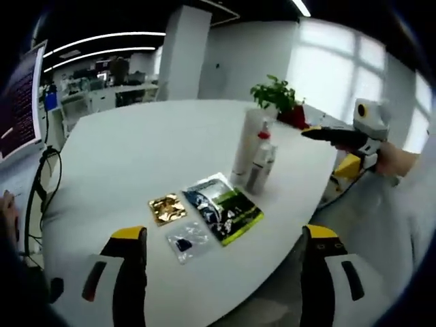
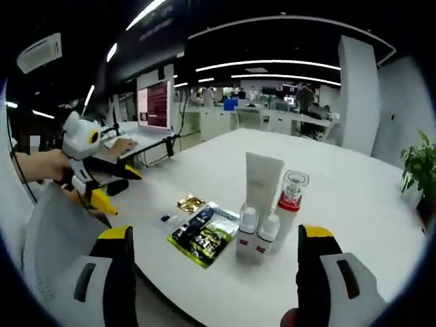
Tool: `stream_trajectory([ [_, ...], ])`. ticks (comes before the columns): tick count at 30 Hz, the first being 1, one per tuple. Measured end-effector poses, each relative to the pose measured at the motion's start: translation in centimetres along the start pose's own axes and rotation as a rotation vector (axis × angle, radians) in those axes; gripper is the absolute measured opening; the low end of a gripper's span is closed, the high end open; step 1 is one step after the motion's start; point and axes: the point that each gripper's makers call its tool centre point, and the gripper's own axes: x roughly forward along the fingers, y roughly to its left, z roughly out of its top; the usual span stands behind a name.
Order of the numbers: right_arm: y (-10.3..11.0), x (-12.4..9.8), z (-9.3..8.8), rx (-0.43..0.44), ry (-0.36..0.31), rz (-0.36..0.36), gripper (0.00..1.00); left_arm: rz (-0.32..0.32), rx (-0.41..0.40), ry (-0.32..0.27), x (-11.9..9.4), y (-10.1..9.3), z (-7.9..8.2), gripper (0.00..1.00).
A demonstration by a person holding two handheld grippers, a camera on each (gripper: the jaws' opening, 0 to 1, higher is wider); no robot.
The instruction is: Arrange the skincare products in the storage area until every visible bottle or jar stands upright without overlapping.
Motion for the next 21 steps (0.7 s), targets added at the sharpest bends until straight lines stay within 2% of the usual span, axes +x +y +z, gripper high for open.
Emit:
stream_trajectory([
  [2,-0.3,-0.1,-0.4,0.002,0.006,-0.008,0.99,-0.035,0.008,0.006,0.0,-0.7,-0.2,0.98],
  [5,-0.6,-0.1,-1.1,0.012,0.015,-0.025,0.99,-0.06,0.032,0.008,-0.1,-1.6,-0.4,0.99],
  [11,-1.1,-0.3,-1.2,0.011,0.022,-0.053,1.0,-0.043,0.05,0.017,-0.2,-1.5,-1.5,0.99],
  [14,-1.0,-0.2,-1.4,-0.001,0.034,-0.057,1.0,-0.021,0.045,-0.005,-0.2,-0.7,-1.1,0.99],
  [21,-0.6,0.1,-1.8,-0.029,0.063,-0.044,1.0,-0.015,0.071,0.018,-0.1,-0.6,-1.7,0.99],
])
